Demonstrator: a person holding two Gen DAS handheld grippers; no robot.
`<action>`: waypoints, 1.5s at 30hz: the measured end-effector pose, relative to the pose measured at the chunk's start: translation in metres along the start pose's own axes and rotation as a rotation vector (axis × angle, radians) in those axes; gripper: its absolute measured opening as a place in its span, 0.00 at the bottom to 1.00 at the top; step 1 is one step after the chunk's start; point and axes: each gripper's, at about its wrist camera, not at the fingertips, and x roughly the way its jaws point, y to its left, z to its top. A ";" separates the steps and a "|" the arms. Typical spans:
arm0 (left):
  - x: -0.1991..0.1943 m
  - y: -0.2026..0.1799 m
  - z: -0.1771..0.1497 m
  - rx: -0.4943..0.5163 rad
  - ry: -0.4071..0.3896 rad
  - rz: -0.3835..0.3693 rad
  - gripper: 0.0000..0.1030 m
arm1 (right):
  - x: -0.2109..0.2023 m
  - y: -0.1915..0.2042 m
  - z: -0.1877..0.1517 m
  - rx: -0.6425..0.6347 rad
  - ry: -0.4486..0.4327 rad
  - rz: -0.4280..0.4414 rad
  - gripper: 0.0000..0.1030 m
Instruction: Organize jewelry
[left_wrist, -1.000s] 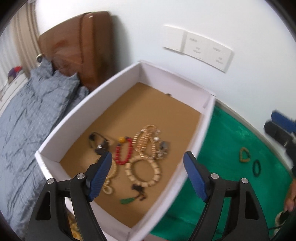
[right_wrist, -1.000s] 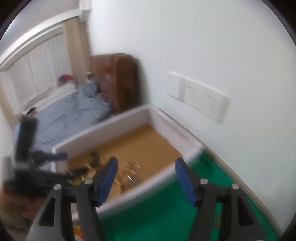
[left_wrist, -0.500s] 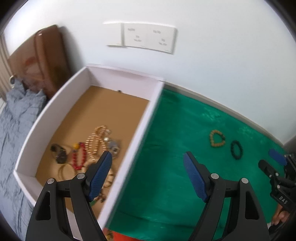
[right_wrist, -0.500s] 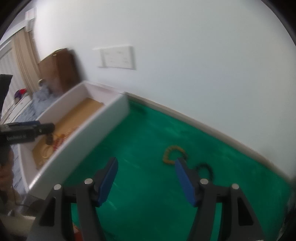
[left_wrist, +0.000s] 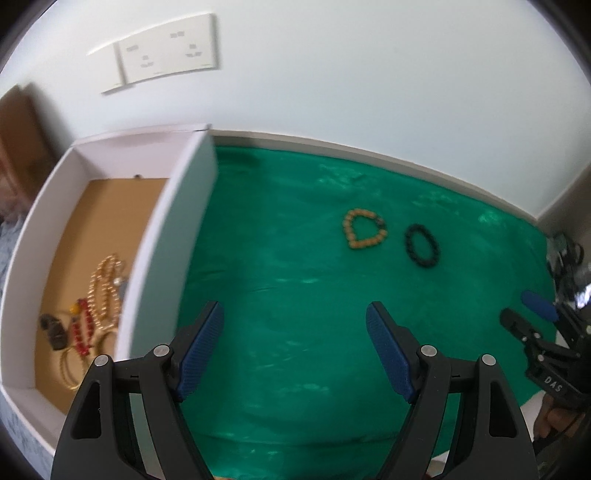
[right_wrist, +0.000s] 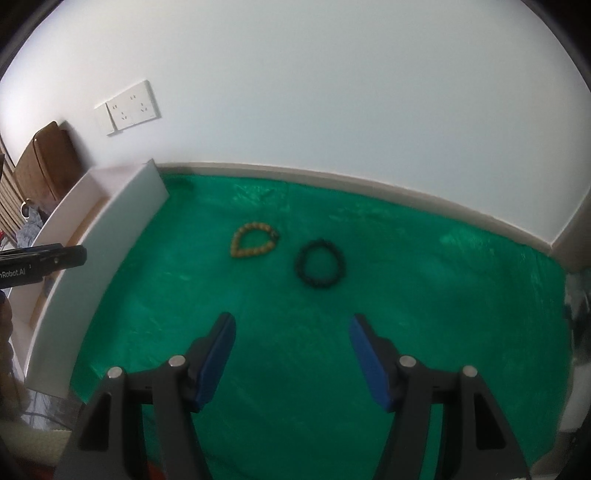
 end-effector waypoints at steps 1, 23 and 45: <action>0.003 -0.006 0.000 0.013 0.005 -0.010 0.78 | 0.001 0.000 0.000 0.001 0.002 0.004 0.64; 0.086 -0.057 0.038 0.143 0.113 -0.046 0.78 | 0.043 -0.026 -0.006 0.086 0.100 0.072 0.64; 0.173 -0.123 0.063 0.384 0.166 -0.132 0.77 | 0.123 -0.080 0.033 0.188 0.162 0.070 0.60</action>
